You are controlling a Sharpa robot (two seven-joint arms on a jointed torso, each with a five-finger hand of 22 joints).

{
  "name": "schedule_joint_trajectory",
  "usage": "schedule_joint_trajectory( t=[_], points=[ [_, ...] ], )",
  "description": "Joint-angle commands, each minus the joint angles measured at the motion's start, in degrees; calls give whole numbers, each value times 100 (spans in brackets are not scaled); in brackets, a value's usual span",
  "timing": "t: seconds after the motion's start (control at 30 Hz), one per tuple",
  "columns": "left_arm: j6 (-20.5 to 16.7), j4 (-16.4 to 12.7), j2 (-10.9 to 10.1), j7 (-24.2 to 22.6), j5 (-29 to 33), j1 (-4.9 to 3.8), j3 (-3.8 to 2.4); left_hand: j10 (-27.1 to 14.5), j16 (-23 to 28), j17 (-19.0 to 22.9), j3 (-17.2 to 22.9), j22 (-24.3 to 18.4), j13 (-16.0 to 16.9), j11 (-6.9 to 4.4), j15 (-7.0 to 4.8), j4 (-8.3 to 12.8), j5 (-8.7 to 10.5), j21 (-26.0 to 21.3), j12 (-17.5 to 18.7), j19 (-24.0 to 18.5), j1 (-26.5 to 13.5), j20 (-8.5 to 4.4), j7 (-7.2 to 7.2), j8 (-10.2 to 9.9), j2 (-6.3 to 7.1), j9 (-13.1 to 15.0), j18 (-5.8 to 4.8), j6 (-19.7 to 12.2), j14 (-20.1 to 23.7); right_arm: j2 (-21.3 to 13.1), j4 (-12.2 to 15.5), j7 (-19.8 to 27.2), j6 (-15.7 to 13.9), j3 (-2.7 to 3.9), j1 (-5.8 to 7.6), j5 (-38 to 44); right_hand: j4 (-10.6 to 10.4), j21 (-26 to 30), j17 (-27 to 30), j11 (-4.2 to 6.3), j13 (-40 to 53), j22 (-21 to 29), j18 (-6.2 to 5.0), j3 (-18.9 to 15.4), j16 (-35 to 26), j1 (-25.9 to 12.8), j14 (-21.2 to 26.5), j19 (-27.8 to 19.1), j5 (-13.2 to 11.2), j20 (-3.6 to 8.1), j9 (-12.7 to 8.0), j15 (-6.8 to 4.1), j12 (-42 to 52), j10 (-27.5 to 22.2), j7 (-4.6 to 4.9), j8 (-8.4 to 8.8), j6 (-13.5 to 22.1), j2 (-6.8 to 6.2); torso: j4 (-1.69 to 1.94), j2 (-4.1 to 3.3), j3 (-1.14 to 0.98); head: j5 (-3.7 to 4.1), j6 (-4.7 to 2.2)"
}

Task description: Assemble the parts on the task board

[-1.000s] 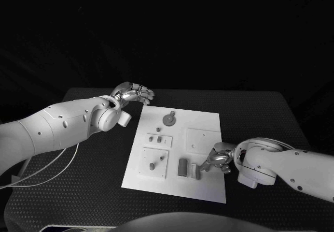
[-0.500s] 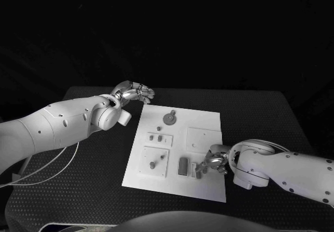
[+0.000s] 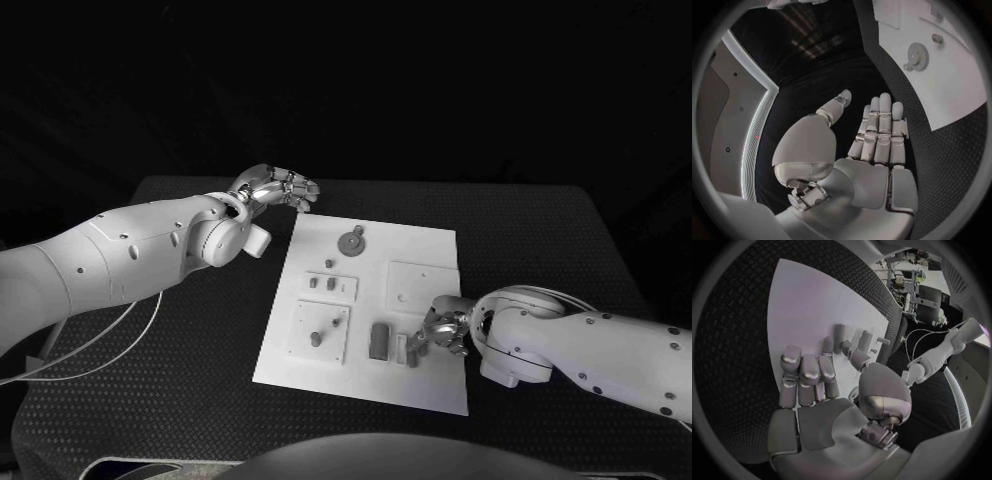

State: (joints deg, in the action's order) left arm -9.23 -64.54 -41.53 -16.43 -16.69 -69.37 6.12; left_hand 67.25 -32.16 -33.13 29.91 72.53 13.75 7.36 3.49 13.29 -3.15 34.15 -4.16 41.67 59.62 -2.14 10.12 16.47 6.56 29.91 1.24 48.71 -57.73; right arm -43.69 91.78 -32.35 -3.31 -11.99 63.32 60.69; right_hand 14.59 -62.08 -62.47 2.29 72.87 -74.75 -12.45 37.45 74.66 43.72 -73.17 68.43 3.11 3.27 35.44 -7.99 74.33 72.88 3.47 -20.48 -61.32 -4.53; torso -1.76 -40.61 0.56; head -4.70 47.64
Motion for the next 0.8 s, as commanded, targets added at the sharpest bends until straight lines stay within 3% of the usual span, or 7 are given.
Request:
schedule_joint_trajectory(
  t=[0.03, 0.27, 0.5, 0.63, 0.8],
  points=[
    [69, -18, 7, -27, -2, -6, -4, -46, 37, -8, -48, 6, -8, -8, 31, 2, 24, -31, 8, 8, -42, 20, -11, 37, 5, -1, 110, -30, 20, 28, -41, -63, 155, -44, -72, 156, 119, -21, -11, 15, 17, -11, -255, 63, -34, 55, -26, -40, -32, -12, -9, -5, -23, -6, 34, 32, 22, 85, -5, -3, -7, -5, 5],
    [84, -17, 1, -26, -3, -7, -4, -46, 41, -12, -49, 9, -9, -7, 32, -1, 24, -34, 8, 5, -44, 22, -11, 39, 6, -1, 109, -28, 21, 40, -51, -79, 183, -46, -95, 455, 194, -27, -22, 15, 51, -14, -255, 207, -52, 175, -30, -39, -32, -27, -2, -2, -21, 20, 33, 46, -3, 134, -10, -2, -6, 4, 17],
    [77, -14, -5, -13, -3, -7, -4, -47, 46, -17, -54, 12, -10, -6, 34, -12, 24, -38, 8, 2, -56, 24, -10, 39, 5, -1, 108, -29, 22, -34, -40, -94, 144, -47, -97, 628, 204, -35, -31, 13, 54, -19, -255, 237, -59, 218, -32, -40, -33, -36, 2, 0, -35, 16, 34, 56, -6, 80, -9, 1, -7, 11, 16],
    [76, -16, -4, -13, -3, -7, -4, -49, 49, -20, -56, 14, -10, -6, 35, -17, 24, -40, 9, 1, -61, 25, -10, 39, 8, -1, 108, -31, 23, -110, -10, -112, 111, -47, -97, 927, 194, -41, -9, 3, 20, -23, -255, 194, -89, 180, -11, -44, -33, -52, 2, 8, -91, -34, 45, 77, 11, -80, -14, 2, -11, 19, 8],
    [81, -15, -15, -11, -3, -7, -4, -51, 54, -26, -59, 18, -11, -5, 36, -28, 25, -43, 10, 0, -71, 27, -9, 39, 8, -1, 108, -33, 23, -262, 90, -175, 126, -47, -96, 1866, 148, -38, 18, -12, -33, -22, -255, 111, -127, 61, 17, -50, -33, -70, -1, 22, -170, -106, 60, 106, 35, -298, -16, 0, -10, 27, 7]
  ],
)
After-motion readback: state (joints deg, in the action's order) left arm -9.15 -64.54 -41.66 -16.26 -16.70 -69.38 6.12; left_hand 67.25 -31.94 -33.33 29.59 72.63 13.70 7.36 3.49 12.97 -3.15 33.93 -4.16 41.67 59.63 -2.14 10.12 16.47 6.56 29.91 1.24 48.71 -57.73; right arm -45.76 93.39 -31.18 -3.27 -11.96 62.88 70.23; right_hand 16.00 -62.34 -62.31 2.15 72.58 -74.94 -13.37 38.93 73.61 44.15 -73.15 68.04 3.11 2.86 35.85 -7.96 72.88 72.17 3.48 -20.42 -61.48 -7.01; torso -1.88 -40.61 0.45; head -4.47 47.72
